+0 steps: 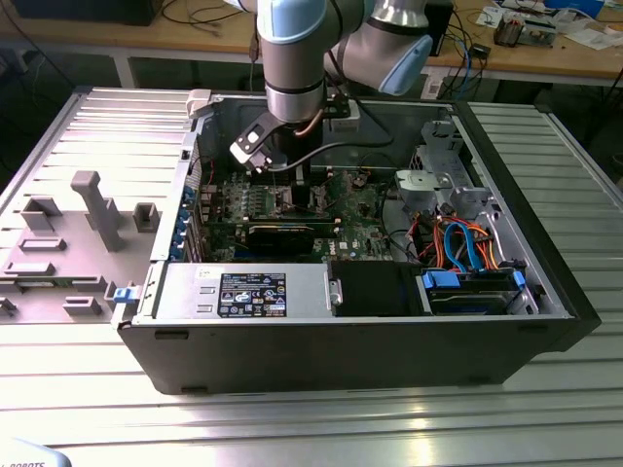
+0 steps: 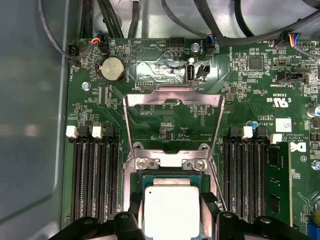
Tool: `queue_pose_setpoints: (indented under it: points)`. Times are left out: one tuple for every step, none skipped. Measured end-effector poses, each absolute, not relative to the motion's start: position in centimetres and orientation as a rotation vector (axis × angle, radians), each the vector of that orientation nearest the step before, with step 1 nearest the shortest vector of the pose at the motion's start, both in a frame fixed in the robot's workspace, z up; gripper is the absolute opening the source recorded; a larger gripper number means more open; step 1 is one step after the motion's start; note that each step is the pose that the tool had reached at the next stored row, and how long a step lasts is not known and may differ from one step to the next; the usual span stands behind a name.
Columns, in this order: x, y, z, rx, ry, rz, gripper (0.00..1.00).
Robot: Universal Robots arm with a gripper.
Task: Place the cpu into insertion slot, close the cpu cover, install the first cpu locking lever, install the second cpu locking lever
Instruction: 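Place the cpu into insertion slot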
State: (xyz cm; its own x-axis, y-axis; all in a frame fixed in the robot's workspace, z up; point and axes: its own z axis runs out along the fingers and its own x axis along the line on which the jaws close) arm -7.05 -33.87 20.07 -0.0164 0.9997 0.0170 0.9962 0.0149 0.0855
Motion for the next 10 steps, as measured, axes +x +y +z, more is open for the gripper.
queue_pose_setpoints:
  points:
    - [-7.04, -33.87, 20.03, 2.172, 2.200, 0.113, 0.54]
    - [-7.04, -33.87, 20.00, 2.174, 2.198, 0.113, 0.54]
    - [-7.05, -33.87, 19.93, 2.176, 2.196, 0.113, 0.54]
    - [-7.05, -33.87, 19.89, 2.176, 2.195, 0.113, 0.54]
    - [-7.05, -33.88, 19.85, 2.177, 2.195, 0.112, 0.54]
    - [-7.05, -33.88, 19.85, 2.177, 2.195, 0.112, 0.54]
    - [-7.05, -33.88, 19.85, 2.177, 2.195, 0.112, 0.54]
    - [-7.05, -33.87, 19.84, 2.177, 2.194, 0.113, 0.54]
    - [-7.05, -33.87, 19.84, 2.177, 2.194, 0.113, 0.54]
    - [-7.04, -33.87, 19.83, 2.177, 2.194, 0.113, 0.54]
